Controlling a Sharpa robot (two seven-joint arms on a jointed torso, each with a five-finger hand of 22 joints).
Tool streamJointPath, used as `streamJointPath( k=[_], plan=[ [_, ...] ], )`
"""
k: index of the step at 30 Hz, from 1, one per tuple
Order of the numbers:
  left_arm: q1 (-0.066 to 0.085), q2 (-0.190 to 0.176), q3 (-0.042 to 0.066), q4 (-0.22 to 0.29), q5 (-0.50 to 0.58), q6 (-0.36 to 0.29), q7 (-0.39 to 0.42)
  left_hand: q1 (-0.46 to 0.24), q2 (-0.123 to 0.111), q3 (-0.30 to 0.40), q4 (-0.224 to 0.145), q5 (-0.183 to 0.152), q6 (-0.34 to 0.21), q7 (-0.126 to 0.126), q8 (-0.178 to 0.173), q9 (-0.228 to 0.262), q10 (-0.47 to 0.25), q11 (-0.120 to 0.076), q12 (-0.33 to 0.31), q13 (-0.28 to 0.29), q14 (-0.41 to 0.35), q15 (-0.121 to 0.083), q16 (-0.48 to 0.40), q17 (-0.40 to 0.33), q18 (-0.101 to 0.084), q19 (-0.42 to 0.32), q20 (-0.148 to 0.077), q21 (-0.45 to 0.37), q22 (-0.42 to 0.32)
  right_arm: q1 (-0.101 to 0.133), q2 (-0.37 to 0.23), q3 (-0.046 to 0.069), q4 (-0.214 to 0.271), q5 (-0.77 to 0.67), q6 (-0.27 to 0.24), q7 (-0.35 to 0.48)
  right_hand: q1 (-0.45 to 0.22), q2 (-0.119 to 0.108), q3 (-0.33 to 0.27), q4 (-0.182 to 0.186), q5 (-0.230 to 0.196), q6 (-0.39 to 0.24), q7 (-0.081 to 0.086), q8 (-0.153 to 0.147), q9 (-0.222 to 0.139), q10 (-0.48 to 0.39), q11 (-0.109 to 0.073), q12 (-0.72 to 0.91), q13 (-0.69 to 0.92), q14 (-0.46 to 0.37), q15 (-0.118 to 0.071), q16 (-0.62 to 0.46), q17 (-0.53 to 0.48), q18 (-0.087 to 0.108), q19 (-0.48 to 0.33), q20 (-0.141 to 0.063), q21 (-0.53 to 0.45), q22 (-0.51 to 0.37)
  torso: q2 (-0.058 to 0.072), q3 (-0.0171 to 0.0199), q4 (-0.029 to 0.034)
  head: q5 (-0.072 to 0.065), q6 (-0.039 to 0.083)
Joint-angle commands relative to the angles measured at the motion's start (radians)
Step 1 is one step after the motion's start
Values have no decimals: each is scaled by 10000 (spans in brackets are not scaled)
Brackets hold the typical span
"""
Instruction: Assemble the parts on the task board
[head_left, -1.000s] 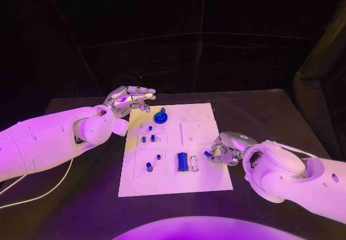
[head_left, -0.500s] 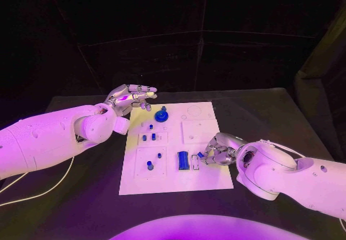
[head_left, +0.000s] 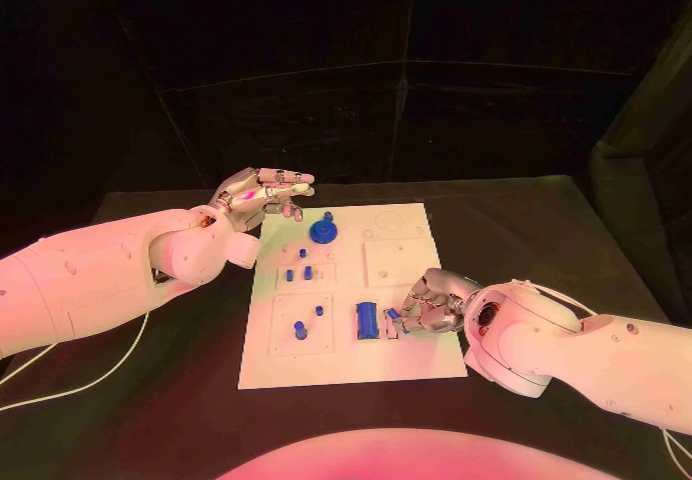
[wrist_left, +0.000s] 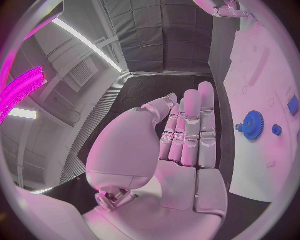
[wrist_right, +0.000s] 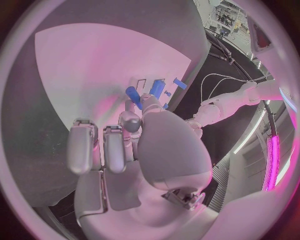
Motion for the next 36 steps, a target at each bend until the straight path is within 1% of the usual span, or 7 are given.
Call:
streamJointPath(
  k=[1,4,18,30,32,33,36],
  plan=[
    [14,1,7,18,24,119,20,-58,67,5,-38,66,-53,10,34,9,-76,6,35,-8,-87,6,47,-8,136,-71,-13,-41,-13,10,78,0,-11,80,67,-1,-110,19,11,69,47,79,-10,-71,17,91,6,54,15,629,-70,32,387,-150,21,-44,41,11,6,0,-1,6,-14],
    [14,1,7,19,24,132,6,-49,68,7,-48,67,-55,9,39,9,-79,5,41,-8,-89,5,49,-10,137,-71,-14,-40,-13,10,155,0,-23,57,176,-34,-160,17,3,77,52,87,-10,-78,21,102,7,73,36,631,-69,36,397,-152,24,-42,44,18,13,7,2,8,-17],
    [15,-2,7,24,24,182,-47,-49,68,7,-48,67,-55,9,39,9,-79,5,41,-8,-89,5,49,-10,137,-71,-14,-40,-13,11,378,1,-157,-54,642,-215,-617,44,-99,79,13,323,-87,-28,127,93,-42,-50,-45,634,-98,51,438,-150,25,-52,42,25,2,1,-7,14,-40],
    [16,-8,7,26,24,190,-67,-42,63,7,-62,67,-62,11,44,9,-87,6,49,-10,-94,5,51,-13,137,-73,-15,-39,-12,12,413,1,-232,-329,680,-279,-885,140,-179,88,63,409,-127,-10,192,97,-76,-204,-180,646,-124,85,515,-148,21,-75,33,13,2,2,-10,-38,-28],
    [16,-6,7,26,24,189,-68,-42,63,7,-62,67,-62,11,44,9,-87,6,49,-10,-94,5,51,-13,137,-73,-15,-39,-12,12,431,1,-232,-347,637,-261,-1080,103,-301,97,-111,419,-118,-13,213,112,-67,-219,-192,644,-120,80,509,-149,22,-77,31,13,7,5,-8,-40,-19],
    [16,-5,7,26,24,191,-69,-42,63,7,-62,67,-62,11,44,9,-87,6,49,-10,-94,5,51,-13,137,-73,-15,-39,-12,12,441,1,-232,-354,619,-246,-1223,97,-394,94,-355,427,-116,-16,228,126,-63,-224,-196,642,-115,76,505,-151,23,-76,31,15,9,5,-7,-40,-13],
    [16,-3,7,24,24,190,-71,-42,63,7,-62,67,-62,11,44,9,-87,6,49,-10,-94,5,51,-13,137,-73,-15,-39,-12,12,457,1,-233,-367,567,-214,-1429,176,-534,87,-712,438,-122,-26,266,155,-66,-224,-191,647,-118,87,531,-152,28,-75,34,28,3,3,-4,-43,-6]
  ],
)
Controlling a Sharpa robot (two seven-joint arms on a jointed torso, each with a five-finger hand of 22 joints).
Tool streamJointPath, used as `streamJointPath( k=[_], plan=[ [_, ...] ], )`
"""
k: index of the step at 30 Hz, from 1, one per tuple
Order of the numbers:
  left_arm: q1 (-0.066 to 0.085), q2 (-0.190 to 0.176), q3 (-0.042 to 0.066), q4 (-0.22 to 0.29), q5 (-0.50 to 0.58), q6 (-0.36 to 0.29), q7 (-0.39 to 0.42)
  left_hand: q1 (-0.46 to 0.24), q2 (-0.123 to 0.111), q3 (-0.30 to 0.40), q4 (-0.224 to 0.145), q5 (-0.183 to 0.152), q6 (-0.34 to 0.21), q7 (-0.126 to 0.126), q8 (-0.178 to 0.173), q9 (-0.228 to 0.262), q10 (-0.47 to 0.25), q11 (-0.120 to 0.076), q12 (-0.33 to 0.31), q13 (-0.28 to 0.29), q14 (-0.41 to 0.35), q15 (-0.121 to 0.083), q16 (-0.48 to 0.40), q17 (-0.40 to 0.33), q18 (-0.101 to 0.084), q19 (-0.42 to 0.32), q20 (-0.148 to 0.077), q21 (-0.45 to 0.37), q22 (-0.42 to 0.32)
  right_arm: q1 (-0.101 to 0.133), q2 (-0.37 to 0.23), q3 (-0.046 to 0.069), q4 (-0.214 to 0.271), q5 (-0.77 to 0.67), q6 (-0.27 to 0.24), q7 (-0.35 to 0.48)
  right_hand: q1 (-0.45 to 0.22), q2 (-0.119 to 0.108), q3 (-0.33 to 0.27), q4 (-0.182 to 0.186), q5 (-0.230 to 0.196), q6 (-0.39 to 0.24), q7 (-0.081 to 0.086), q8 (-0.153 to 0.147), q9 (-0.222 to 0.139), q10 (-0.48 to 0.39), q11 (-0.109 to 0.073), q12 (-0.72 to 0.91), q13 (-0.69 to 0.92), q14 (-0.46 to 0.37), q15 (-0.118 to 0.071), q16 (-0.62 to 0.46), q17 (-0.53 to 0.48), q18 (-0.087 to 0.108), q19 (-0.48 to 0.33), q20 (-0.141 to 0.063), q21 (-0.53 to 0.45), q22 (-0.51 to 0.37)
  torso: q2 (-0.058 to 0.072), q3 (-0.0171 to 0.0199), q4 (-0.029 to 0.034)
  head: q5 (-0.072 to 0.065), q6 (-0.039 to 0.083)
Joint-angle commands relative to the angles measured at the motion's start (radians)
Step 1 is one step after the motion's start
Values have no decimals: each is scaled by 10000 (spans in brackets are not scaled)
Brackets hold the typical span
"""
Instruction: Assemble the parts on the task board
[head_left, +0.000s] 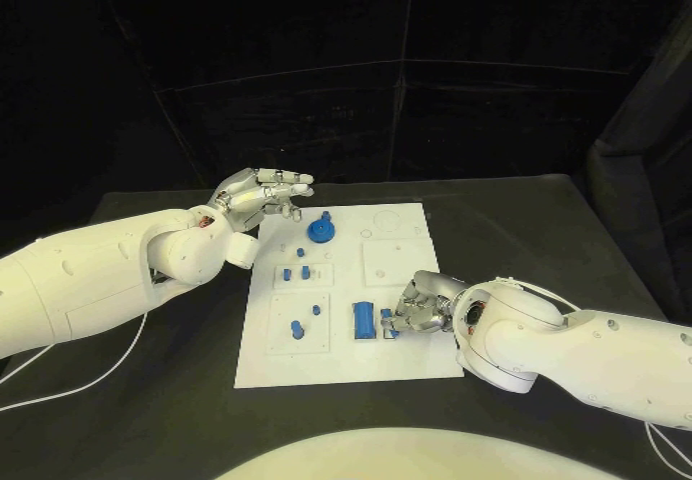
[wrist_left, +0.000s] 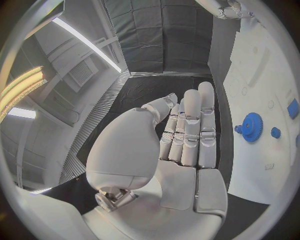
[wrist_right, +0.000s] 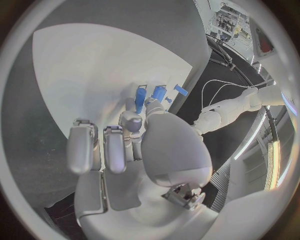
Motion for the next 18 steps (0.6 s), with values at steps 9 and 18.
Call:
streamJointPath(
  k=[9,18],
  plan=[
    [14,4,8,11,23,129,10,-42,63,7,-62,67,-62,11,45,9,-87,6,49,-10,-94,5,52,-15,137,-73,-15,-39,-12,9,11,1,39,-159,-17,142,-885,221,-665,11,-1712,126,-17,9,165,116,-42,-41,33,662,-52,84,619,-156,41,-78,39,42,5,9,-1,-15,17],
    [14,2,8,10,23,132,6,-42,63,7,-62,67,-62,11,45,9,-87,6,49,-10,-94,5,52,-15,137,-73,-15,-39,-12,9,-134,1,103,-213,-46,206,-735,325,-712,-129,-1623,157,-43,19,225,154,-67,5,84,676,-71,122,697,-154,41,-90,37,42,-11,5,-5,-39,13]
  ],
)
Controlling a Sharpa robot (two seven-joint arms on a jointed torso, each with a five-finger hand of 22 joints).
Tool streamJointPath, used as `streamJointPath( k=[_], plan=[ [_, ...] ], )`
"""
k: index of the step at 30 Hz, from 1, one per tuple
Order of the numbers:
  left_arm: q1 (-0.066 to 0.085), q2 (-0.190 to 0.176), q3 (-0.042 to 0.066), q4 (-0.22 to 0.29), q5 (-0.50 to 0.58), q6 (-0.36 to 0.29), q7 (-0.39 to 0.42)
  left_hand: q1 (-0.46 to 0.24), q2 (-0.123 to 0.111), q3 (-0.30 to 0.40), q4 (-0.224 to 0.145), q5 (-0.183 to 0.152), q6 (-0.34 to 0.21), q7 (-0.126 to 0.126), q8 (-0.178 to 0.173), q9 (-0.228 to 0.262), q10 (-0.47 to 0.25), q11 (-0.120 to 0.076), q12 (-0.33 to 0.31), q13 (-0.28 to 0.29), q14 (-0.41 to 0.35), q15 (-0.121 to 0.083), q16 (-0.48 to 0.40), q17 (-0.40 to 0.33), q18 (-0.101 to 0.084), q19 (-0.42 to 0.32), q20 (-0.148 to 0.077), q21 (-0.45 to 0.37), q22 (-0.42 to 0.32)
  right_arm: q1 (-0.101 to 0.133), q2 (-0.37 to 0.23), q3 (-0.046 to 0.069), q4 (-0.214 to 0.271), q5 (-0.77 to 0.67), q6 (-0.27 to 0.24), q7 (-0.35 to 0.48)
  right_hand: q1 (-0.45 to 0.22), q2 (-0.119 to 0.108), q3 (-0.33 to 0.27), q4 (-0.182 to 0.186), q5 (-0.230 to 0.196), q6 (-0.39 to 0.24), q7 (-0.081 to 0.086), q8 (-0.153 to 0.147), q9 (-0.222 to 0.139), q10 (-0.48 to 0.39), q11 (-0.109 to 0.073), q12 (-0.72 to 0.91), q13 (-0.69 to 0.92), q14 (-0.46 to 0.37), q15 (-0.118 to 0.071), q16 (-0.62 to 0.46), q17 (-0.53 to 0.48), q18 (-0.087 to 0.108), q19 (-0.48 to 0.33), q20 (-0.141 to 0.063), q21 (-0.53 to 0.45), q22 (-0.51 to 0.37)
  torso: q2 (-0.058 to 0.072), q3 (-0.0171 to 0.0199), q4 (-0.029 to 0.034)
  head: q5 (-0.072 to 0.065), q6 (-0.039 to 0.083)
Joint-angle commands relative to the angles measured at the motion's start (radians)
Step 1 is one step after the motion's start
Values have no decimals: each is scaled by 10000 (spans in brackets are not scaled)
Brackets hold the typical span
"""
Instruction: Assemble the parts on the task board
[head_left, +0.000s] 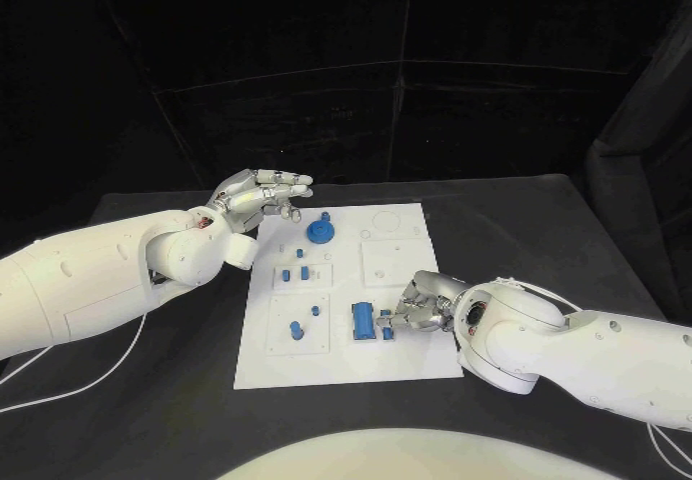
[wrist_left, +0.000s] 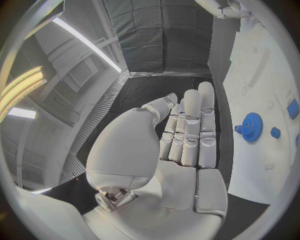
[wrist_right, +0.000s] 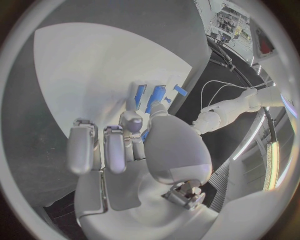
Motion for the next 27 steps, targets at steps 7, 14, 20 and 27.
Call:
streamJointPath(
  k=[7,14,20,27],
  plan=[
    [14,-4,8,-8,23,119,42,-42,63,6,-62,67,-62,11,45,9,-87,6,49,-9,-94,5,52,-15,137,-73,-15,-39,-12,12,-424,2,49,-56,-594,721,958,-155,-103,-517,-28,-268,111,-167,47,-72,86,-173,-104,634,-26,-40,533,-139,-47,-40,-23,-105,-30,1,-6,-10,73],
    [13,31,7,-135,23,-2,273,-204,6,-105,-18,50,-89,-1,106,10,-118,11,122,-18,-190,36,34,-55,124,-145,10,-81,-32,194,-865,11,-374,2610,-1766,3840,1522,-192,-314,-620,-263,-1107,452,-620,-98,-1545,391,-3076,-2537,201,231,-1163,-1131,185,-839,190,-1019,-1836,-136,-26,12,-83,310],
    [8,201,6,-435,38,-158,630,-629,-115,-462,240,3,-229,-93,200,-19,-259,76,-107,-167,-1837,314,-1885,-1000,78,-1713,270,-1482,-862,707,-638,16,-1757,6570,-1618,7663,2814,324,-203,-947,-752,-1411,1040,-893,-278,-2897,912,-6464,-5268,-2402,746,-7572,-7593,1056,-3898,638,-6072,-7997,-343,-74,13,-142,510],
    [-62,673,6,-1192,466,-450,1243,-667,-104,-739,478,-49,-197,-83,-125,-32,69,337,-1419,-179,-2500,968,-5480,-2498,93,-3535,1113,-4014,-2888,975,529,47,-4354,9818,-497,10565,3935,540,21,-1485,-1269,-1722,1294,-1736,-972,-3056,1615,-8709,-7955,-4398,1711,-11920,-9985,868,-5370,1563,-9798,-10281,-653,-143,-105,-81,991]
  ],
)
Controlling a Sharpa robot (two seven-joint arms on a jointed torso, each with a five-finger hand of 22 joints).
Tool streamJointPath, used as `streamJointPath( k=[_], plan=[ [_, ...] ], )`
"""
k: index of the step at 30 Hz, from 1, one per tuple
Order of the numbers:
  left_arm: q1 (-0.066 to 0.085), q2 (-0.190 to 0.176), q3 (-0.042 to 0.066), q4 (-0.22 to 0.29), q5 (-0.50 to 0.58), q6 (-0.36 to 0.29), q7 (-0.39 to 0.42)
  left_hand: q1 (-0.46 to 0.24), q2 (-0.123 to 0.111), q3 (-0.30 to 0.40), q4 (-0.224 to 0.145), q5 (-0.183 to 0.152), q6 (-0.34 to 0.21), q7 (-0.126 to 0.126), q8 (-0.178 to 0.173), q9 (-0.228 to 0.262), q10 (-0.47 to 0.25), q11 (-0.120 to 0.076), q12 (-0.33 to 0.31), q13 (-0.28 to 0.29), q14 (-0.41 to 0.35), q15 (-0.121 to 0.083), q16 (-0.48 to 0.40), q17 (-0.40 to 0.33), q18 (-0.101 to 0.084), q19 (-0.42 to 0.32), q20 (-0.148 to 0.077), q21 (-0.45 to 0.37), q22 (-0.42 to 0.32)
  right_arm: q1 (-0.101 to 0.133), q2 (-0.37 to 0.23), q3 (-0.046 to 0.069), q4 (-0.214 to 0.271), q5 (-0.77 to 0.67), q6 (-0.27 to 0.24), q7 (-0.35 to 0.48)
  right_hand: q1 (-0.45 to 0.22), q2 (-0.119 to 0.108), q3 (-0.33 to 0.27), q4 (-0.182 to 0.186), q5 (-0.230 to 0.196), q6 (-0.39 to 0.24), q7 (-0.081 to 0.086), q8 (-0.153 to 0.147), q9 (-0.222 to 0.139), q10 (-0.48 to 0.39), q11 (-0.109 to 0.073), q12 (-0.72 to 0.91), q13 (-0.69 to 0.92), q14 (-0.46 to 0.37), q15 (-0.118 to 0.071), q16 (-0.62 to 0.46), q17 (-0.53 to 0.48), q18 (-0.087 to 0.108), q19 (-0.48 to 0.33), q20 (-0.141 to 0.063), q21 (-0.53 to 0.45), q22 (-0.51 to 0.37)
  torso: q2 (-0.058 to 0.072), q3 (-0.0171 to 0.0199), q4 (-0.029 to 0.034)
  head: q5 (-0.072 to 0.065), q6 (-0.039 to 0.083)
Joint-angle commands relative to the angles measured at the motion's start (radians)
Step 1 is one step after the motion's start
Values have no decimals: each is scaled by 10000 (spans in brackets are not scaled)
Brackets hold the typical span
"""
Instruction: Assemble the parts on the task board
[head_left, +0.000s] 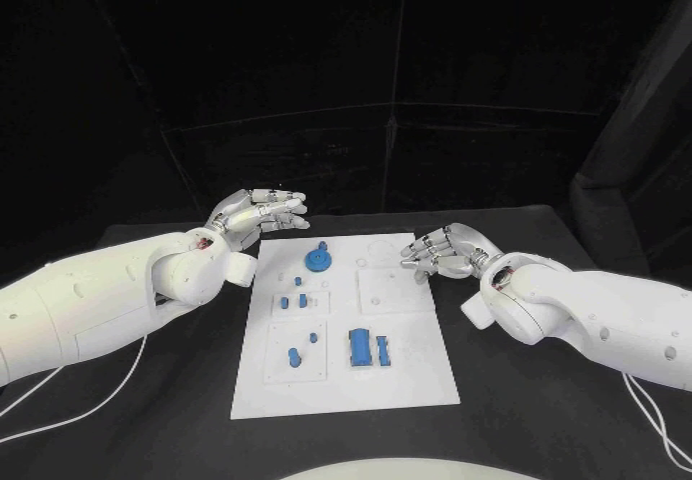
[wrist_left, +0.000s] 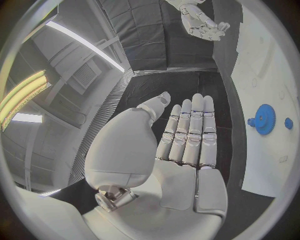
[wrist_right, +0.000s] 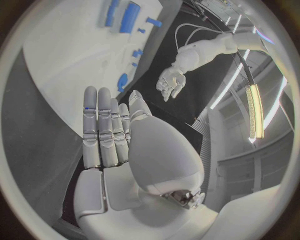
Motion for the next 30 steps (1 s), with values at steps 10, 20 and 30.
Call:
streamJointPath(
  k=[10,20,30],
  plan=[
    [-317,1107,19,-1626,1065,-1489,1449,-69,156,-1223,152,-51,-228,-311,-887,-14,-925,503,-1759,3,-978,706,-2959,-1228,83,-3570,773,-1792,-2481,92,1845,210,-3554,4357,1801,3775,-1887,-13,-674,-714,-1040,-600,57,-306,-1332,-619,664,-1037,-2382,-553,891,-2972,-2656,107,-828,1083,-3746,-2208,-500,-18,-69,5,927],
    [-466,1159,64,-1472,669,-1433,964,-5391,994,-2472,135,-1051,-4127,-938,-1577,-665,-4990,-307,-2386,-625,-4598,-24,-3827,-1978,-619,-5838,-434,-2297,-3577,22,1913,242,-3488,3885,918,3221,-7903,-558,185,-1512,-1531,-4466,-694,-931,-2337,-4945,-91,-1653,-3083,-4996,309,-3591,-3665,-579,-4688,35,-5271,-2825,-514,-9,109,-2,1030],
    [-854,708,417,298,234,-3711,1090,-7855,994,-2871,135,-1051,-5916,-1819,-1577,-665,-6798,-671,-2386,-625,-6271,-1029,-4570,-1978,-879,-6678,-1019,-2297,-3936,-291,1203,425,-1344,5003,-1355,3673,-10466,-558,656,-1512,-1531,-6123,-1060,-931,-2337,-6805,-470,-1653,-3083,-6881,-686,-3591,-3665,-907,-6273,-508,-5271,-2825,-684,25,568,-1,1214]
  ],
)
